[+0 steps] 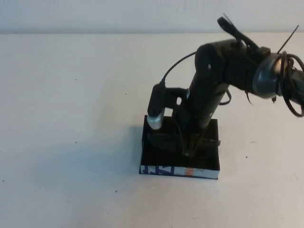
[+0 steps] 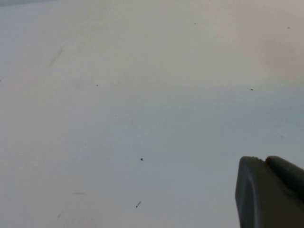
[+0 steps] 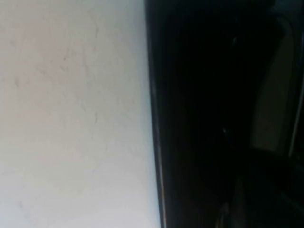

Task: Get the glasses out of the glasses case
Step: Pick up the glasses from the glasses case, then place the glasses on the table

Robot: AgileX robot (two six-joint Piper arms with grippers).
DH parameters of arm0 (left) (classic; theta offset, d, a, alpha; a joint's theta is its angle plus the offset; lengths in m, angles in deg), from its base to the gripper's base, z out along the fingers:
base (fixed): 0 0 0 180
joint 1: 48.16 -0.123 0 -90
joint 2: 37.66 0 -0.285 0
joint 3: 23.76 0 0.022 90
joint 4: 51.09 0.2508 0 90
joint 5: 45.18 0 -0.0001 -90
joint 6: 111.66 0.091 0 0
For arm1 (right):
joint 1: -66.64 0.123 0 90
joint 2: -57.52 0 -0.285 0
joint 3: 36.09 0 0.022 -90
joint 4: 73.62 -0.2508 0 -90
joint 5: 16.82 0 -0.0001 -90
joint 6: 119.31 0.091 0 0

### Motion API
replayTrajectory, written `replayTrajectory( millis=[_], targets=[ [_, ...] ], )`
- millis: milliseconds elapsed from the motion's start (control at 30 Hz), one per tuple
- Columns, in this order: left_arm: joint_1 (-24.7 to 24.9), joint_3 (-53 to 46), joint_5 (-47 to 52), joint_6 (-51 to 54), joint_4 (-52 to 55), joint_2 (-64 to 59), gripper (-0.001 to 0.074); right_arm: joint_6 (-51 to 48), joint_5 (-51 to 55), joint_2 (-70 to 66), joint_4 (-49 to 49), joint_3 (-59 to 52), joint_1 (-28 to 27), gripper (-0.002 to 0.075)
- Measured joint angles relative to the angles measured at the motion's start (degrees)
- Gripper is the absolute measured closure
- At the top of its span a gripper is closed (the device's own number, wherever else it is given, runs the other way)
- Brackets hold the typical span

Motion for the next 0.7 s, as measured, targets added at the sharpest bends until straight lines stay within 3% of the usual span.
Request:
replayTrajectory(
  millis=[167,333,567,700],
  targets=[
    [0.00,0.00,0.00,0.00,0.00,0.00,0.0740,18.78,5.14,2.21,3.80,6.29,-1.15,0.0685],
    [0.00,0.00,0.00,0.00,0.00,0.00,0.0740,31.48,6.00,11.87,-0.70,3.82,-6.37,0.0685],
    [0.00,0.00,0.00,0.00,0.00,0.00,0.0740,36.92,5.85,28.33,-5.12,-12.53,-14.02,0.0685],
    [0.00,0.00,0.00,0.00,0.00,0.00,0.0740,42.73,-3.67,36.59,-5.00,-25.98,-17.09,0.0685]
  ],
)
